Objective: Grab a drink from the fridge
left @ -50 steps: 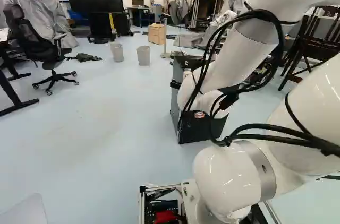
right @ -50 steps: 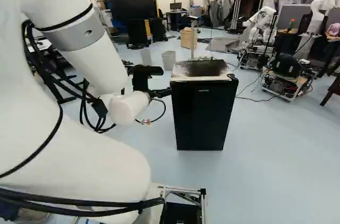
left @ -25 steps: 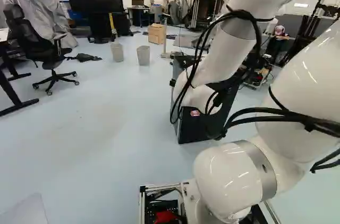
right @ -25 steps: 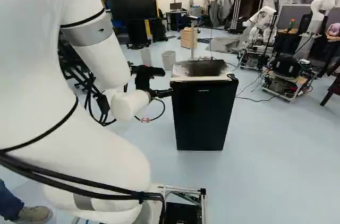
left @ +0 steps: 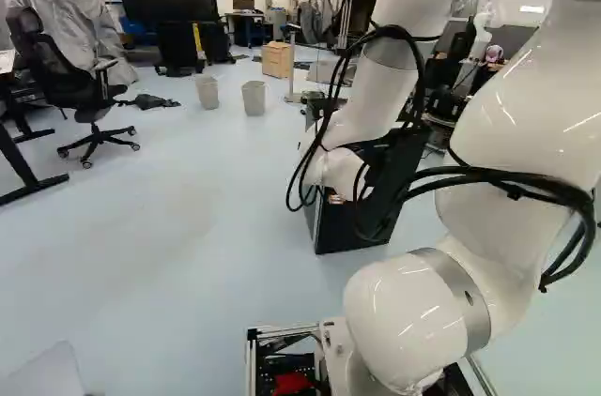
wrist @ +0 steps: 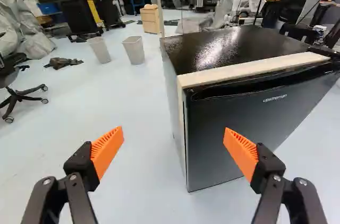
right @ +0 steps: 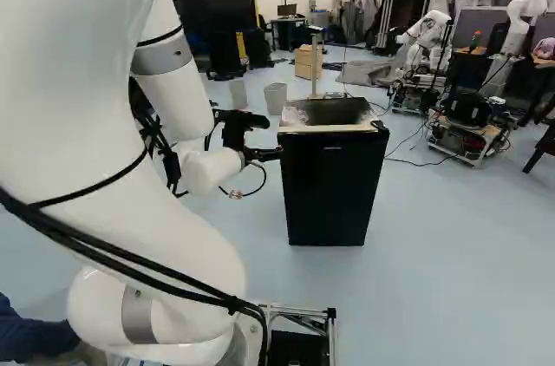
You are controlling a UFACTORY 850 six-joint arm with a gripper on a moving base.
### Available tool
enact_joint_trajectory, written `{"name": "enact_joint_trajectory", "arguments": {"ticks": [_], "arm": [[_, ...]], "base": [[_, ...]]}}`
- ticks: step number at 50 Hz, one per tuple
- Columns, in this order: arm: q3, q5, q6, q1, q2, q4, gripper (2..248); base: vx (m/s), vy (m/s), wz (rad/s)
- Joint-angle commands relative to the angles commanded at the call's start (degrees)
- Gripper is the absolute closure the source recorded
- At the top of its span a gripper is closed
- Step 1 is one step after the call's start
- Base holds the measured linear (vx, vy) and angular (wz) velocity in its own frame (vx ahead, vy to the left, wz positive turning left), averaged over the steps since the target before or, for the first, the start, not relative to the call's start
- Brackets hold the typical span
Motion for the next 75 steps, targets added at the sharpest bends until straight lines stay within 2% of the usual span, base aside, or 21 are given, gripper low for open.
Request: {"name": "enact_joint_trajectory", "arguments": {"ticks": [48,61,75], "arm": [[-5.93,10.78,0.0,6.92,-12.76,17.14,3],[-8.28,12.96,0.0,8.38,-16.39,22.4,3],[-10.69,15.17,0.0,9.55,-18.37,27.91,3]], "base": [[0.0,0.0,0.0],[0.0,0.0,0.0],[0.0,0.0,0.0]]}}
